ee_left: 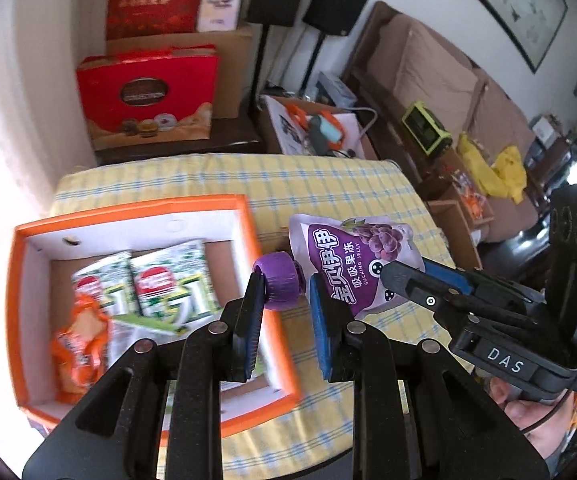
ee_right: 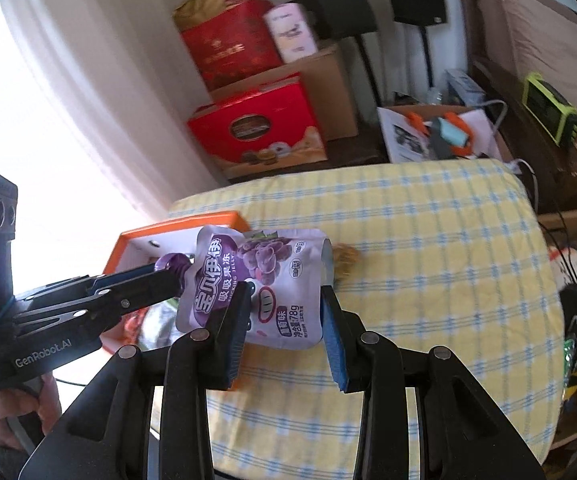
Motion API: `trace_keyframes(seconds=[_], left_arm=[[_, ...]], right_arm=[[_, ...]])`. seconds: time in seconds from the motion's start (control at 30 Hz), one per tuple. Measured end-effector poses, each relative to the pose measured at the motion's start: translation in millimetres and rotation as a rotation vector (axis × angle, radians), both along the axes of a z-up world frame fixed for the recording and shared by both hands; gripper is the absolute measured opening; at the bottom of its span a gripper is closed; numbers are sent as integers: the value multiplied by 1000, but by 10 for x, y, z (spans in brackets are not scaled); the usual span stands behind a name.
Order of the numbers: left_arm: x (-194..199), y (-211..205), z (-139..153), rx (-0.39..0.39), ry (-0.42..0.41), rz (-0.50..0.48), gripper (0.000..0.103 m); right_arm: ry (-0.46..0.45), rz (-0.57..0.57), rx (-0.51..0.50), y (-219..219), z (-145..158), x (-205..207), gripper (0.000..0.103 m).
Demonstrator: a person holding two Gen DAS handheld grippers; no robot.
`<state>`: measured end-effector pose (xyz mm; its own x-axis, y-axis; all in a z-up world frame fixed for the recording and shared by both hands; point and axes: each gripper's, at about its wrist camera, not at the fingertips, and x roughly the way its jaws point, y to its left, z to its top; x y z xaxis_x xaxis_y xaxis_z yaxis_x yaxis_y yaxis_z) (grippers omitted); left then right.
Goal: Organize objects
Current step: 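Lift the purple pouch with the left gripper and carry it over the box, then lower the purple pouch into the box and open the left gripper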
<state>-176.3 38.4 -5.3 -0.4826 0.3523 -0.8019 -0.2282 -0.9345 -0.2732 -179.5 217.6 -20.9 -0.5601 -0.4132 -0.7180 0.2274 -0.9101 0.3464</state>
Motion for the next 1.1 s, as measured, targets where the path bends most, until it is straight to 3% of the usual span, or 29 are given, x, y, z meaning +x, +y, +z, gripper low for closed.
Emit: trace_keyframes(seconds=[0.4, 0.53, 0.93, 1.1], left_arm=[[-55, -734, -178, 17, -21, 132, 21], [-85, -847, -301, 9, -27, 156, 21], [-327, -1207, -606, 79, -71, 216, 21], [-390, -1220, -747, 72, -96, 205, 21]], right_arm=[[-21, 106, 30, -745, -84, -180, 36], [-28, 128, 57, -908, -159, -242, 36], [-2, 193, 186, -1340, -246, -436, 36], [-40, 191, 199, -1387, -390, -500, 36]])
